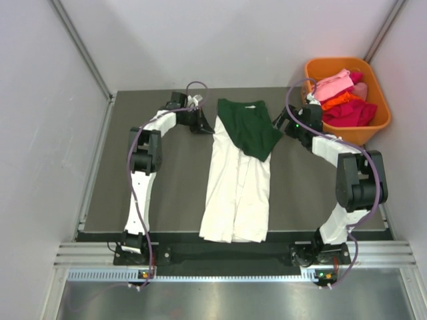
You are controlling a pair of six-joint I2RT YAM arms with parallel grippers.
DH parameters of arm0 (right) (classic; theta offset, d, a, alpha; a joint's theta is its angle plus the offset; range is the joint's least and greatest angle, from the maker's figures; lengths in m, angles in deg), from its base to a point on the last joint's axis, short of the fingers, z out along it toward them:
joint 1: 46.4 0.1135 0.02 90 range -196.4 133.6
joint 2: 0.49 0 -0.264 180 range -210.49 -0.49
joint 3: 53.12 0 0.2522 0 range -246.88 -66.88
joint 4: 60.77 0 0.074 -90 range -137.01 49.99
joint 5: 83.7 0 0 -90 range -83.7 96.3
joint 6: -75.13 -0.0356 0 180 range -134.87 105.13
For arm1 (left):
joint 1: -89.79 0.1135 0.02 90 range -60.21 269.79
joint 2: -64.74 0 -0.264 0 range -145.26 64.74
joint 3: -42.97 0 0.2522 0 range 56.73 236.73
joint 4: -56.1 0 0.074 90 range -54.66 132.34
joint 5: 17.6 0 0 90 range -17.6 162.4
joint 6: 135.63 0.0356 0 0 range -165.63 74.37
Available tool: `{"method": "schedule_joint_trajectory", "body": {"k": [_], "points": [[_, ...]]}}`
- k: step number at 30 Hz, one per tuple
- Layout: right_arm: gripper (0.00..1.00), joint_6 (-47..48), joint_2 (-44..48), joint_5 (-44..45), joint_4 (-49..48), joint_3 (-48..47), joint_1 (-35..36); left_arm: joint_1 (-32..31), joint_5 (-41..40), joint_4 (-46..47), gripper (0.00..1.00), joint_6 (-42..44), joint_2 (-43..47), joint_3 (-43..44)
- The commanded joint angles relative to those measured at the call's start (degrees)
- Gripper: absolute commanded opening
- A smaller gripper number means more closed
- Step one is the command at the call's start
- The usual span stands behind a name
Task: Fold and stack the t-shirts
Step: Fold the tshirt
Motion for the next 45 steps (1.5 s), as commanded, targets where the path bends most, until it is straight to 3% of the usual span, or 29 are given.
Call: {"method": "schedule_joint_trajectory", "body": {"k": [1, 7, 10, 12, 14, 21, 27, 33, 35, 36, 45], "points": [[0.98, -0.3, 2.6, -0.8, -1.4, 0.3, -0.8, 2.3, -6.9, -1.2, 0.0, 0.9, -0.8, -2.6], [0.97, -0.5, 2.8, -1.1, -1.4, 0.4, -1.0, 3.1, -5.7, 0.6, 0.0, -0.6, -2.8, -1.1], [0.97, -0.5, 3.0, -1.2, -1.4, 0.4, -1.0, 3.1, -5.6, -1.0, 0.32, -0.4, -4.5, 3.3], [0.97, -0.5, 3.0, -1.3, -1.3, 0.3, -1.0, 3.1, -5.5, 0.2, 0.36, -1.0, -4.8, 4.0], [0.97, -0.6, 3.0, -1.4, -1.2, 0.3, -1.2, 3.1, -5.3, 0.4, 0.48, -1.4, -5.6, 6.1], [0.97, -0.8, 2.8, -2.1, -1.3, 0.3, -1.3, 2.7, -5.7, 0.7, 0.51, -3.2, -8.1, 9.8], [0.97, -0.9, 2.9, -2.3, -1.2, 0.3, -1.4, 1.1, -6.9, -1.2, 0.49, -3.5, -11.0, 13.9], [0.97, -1.0, 3.0, -2.7, -1.1, 0.4, -1.7, 0.9, -5.6, -2.7, 0.33, -2.4, -12.0, 15.3], [0.97, -1.1, 2.9, -2.7, -1.1, 0.3, -1.7, 1.0, -6.3, -4.2, 0.15, -1.8, -12.5, 16.6], [0.97, -1.2, 2.8, -2.9, -1.1, 0.3, -1.8, 1.1, -6.8, -4.6, 0.0, -1.6, -12.6, 17.2], [0.96, -1.1, 2.6, -3.0, -0.7, 0.4, -1.8, 4.5, -8.6, 1.9, 0.0, -7.0, -11.3, 15.7]]}}
